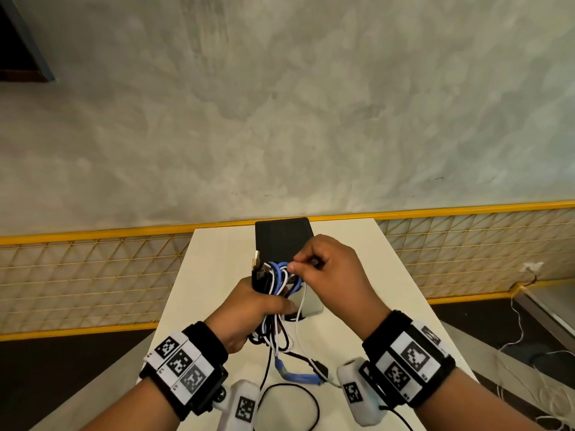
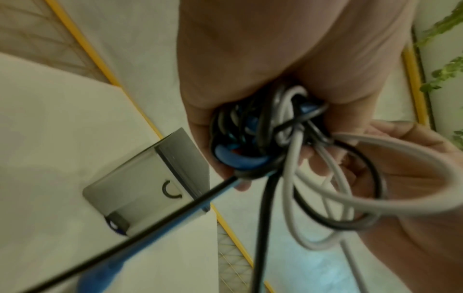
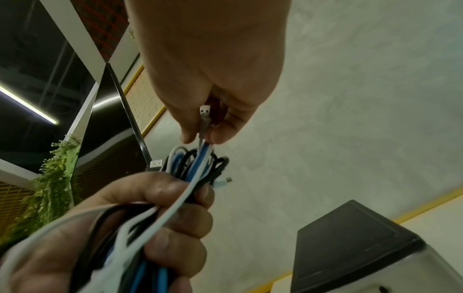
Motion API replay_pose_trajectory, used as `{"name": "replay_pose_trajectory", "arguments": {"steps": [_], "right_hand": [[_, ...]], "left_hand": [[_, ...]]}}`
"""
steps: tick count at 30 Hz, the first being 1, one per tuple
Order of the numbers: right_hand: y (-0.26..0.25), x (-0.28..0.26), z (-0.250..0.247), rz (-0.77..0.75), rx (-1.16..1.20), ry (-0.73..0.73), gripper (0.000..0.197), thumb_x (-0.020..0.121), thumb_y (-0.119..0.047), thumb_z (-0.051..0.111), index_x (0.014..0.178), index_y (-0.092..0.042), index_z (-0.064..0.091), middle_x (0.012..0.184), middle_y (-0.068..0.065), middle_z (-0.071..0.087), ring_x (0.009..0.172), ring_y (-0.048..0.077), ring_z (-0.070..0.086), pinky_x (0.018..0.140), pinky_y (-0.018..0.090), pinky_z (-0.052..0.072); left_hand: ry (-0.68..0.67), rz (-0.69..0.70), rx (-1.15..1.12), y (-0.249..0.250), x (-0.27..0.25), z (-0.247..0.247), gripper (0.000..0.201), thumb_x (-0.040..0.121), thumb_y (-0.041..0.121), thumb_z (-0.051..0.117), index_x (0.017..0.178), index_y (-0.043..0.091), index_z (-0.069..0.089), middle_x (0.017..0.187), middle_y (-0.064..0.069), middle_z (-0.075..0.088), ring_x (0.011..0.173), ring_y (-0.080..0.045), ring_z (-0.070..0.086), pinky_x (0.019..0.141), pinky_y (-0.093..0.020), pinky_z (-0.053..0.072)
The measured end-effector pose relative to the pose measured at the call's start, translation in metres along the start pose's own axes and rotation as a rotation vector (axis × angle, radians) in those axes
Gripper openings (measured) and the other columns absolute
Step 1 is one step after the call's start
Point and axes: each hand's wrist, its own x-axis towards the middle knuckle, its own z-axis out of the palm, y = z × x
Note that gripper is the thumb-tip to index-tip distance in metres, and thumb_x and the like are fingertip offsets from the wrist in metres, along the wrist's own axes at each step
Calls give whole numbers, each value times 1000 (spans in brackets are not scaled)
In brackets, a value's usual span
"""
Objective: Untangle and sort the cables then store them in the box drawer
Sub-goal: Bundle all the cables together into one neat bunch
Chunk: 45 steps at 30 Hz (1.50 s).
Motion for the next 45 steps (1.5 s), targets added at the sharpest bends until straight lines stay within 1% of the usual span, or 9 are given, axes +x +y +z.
{"name": "replay_pose_trajectory", "arguments": {"steps": [3, 7, 12, 19, 22, 26, 34, 39, 45], "right_hand": [[1, -3, 0, 50, 39, 4, 19, 78, -21, 79, 91, -22, 65, 88, -7, 64, 79, 3, 59, 66, 9, 44], [16, -24, -2, 371, 191, -123, 58, 80, -34, 77, 129, -35, 46, 108, -8, 59, 87, 5, 66, 70, 16, 49], [28, -55, 16, 465, 294, -331, 29, 87, -7, 68, 110, -23, 60, 82, 0, 70, 56, -2, 59, 52, 12, 43], [17, -51, 27, 584, 681, -130, 24, 86, 7, 61, 102, -10, 68, 86, 7, 72, 77, 23, 67, 68, 37, 56], [14, -50, 25, 614, 767, -181, 31, 78, 7, 59, 102, -12, 67, 86, 13, 68, 77, 28, 63, 64, 34, 51], [12, -47, 25, 625, 685, -282, 40, 83, 11, 49, 111, -14, 65, 95, 7, 64, 74, 12, 66, 63, 26, 52], [13, -55, 23, 613, 580, -399, 54, 70, -12, 51, 117, -37, 63, 114, -2, 62, 98, 11, 63, 76, 30, 50], [18, -61, 17, 541, 776, -325, 65, 90, 11, 47, 133, -37, 36, 120, 1, 67, 101, 15, 70, 77, 31, 57], [30, -65, 26, 525, 633, -198, 70, 78, 1, 63, 124, -41, 32, 121, 11, 55, 109, 20, 67, 88, 32, 56]], "left_hand": [[76, -15, -34, -4, 2, -1, 25, 78, -12, 66, 91, 9, 71, 58, 2, 64, 50, -14, 60, 51, -27, 48], [201, -8, -140, -6, 8, -11, 24, 79, -10, 66, 98, 4, 73, 65, -8, 65, 51, -22, 58, 48, -28, 49], [206, 13, -167, -10, 14, -15, 23, 81, -9, 68, 97, 6, 73, 73, -5, 73, 59, -20, 66, 52, -30, 53], [135, -3, -194, -19, 14, -1, 26, 82, -10, 65, 106, 0, 71, 96, -21, 75, 84, -36, 73, 73, -42, 59], [107, -10, -166, -20, 11, -3, 28, 81, -11, 66, 106, 1, 71, 97, -25, 74, 85, -39, 72, 75, -45, 59], [90, -24, -189, -23, 11, -5, 28, 82, -12, 64, 107, -2, 70, 98, -24, 74, 88, -37, 73, 71, -39, 58], [82, -71, -185, -28, 12, -3, 27, 79, -14, 63, 101, 0, 72, 89, -19, 74, 80, -31, 72, 68, -36, 57], [207, 2, -238, -26, 14, -1, 33, 80, -15, 63, 104, 5, 71, 87, -15, 78, 80, -27, 75, 64, -34, 58], [309, 48, -314, -29, 16, 4, 21, 80, -12, 65, 95, 2, 71, 79, -16, 72, 74, -28, 68, 71, -41, 57]]}}
